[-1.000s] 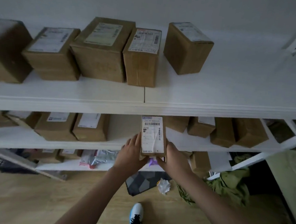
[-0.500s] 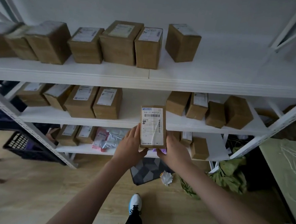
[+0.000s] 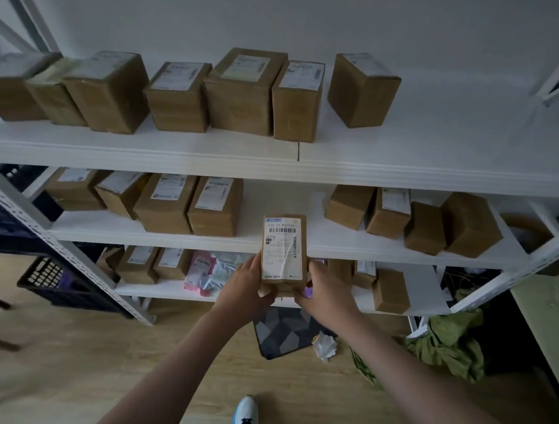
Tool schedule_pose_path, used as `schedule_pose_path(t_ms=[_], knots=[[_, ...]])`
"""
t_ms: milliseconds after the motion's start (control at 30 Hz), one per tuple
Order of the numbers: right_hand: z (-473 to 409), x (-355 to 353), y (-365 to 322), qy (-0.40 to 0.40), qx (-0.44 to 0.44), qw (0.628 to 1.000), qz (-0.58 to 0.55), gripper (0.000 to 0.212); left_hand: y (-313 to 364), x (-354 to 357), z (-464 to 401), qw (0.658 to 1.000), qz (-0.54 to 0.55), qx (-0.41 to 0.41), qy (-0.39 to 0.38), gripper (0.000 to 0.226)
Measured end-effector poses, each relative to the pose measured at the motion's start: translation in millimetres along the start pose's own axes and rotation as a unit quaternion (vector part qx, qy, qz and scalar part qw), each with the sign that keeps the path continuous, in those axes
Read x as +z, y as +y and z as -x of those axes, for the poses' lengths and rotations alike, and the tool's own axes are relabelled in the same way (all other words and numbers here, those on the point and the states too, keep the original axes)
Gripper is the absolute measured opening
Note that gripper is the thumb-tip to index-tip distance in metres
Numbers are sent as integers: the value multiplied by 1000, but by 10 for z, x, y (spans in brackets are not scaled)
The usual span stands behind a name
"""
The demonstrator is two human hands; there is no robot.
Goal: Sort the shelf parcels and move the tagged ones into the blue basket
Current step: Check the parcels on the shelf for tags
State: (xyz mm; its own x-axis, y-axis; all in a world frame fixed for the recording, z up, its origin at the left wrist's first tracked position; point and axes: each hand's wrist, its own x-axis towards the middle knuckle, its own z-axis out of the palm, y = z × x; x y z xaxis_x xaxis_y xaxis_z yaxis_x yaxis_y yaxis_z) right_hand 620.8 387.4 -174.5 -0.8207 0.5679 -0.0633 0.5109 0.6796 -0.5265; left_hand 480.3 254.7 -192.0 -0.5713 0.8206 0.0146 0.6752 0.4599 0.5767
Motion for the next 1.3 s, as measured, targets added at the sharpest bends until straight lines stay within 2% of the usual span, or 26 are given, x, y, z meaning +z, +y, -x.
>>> schedule_pose_path(t_ms=[167,433,533,733,933,1033,1200,1300], knots=[[-564,219,-21,-5,27,999,-29,52,-349,75,-498,1000,22,-2,-4,81],[-1641,338,-46,-17,71,995,-64,61,-736,-19,-1508,999,-1,9,-30,83],[-1942,392,-28,-16,91,993,-72,57,-823,-5,-1792,999,17,-15,-40,86],[-2385,405,-41,-62,112,985,-117,49,-906,-65,-2129,997,18,-70,-35,54],[-2265,293,41,-82,86,985,-124,57,-804,-11,-2109,993,20,-114,-38,52],[-1970,202,207,-76,61,991,-96,75,-683,-1,-1921,988,19,-151,-19,48],[-1439,-104,731,-53,47,992,-100,66,-472,222,-1413,973,21,-228,26,38],[-1235,-325,1108,-42,78,991,-98,62,-129,477,-1175,972,-8,-233,3,26]])
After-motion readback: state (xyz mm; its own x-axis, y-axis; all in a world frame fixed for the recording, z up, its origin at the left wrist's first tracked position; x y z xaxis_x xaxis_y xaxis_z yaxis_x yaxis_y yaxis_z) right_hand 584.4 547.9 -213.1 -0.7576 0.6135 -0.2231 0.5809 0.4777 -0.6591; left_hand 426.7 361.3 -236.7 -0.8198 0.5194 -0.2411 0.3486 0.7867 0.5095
